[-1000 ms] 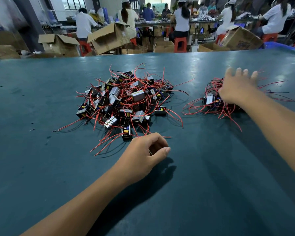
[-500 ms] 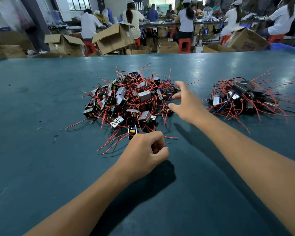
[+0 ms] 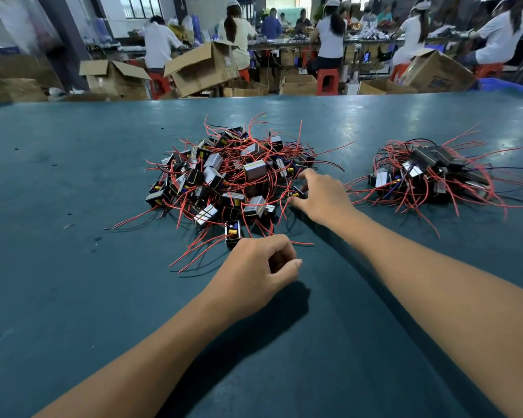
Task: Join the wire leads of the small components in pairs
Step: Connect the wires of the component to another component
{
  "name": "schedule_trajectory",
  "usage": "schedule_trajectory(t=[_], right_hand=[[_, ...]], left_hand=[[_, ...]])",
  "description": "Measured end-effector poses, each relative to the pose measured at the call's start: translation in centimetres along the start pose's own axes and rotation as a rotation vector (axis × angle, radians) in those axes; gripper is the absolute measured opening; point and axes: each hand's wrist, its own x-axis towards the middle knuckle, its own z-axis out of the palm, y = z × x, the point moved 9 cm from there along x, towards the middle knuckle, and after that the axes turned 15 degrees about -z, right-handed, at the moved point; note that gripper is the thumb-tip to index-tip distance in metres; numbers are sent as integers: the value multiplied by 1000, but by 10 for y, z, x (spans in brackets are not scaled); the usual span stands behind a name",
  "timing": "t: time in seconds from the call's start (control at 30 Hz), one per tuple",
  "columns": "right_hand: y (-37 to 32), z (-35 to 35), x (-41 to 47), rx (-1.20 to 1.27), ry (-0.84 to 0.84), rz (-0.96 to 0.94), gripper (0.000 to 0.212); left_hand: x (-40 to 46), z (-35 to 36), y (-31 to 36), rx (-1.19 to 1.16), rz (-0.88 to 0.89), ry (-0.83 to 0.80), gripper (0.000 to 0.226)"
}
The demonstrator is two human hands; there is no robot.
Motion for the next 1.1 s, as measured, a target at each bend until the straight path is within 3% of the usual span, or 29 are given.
schedule_trajectory(t=[0.07,0.2,0.33,0.43,0.7,1.1], right_hand=[[1,-3,-3,28,21,11,48],[15,-26,-30,324,76,67,42],[-2,-62,-86,632,65,-72,38],[-31,-72,-134,800,13,-177,43],[-57,-57,-174,562,-66,-265,41],[-55,-50,-174,592,-41,-257,34]], left_hand=[[0,0,0,2,4,-2,19],[2,-6,-3,-38,-9,16,22],[7,-8,-12,-149,-98,4,13],[7,4,-15,-273,-164,-156,37],[-5,19,11,165,117,-233,29],[-7,26,8,278,128,-244,28]])
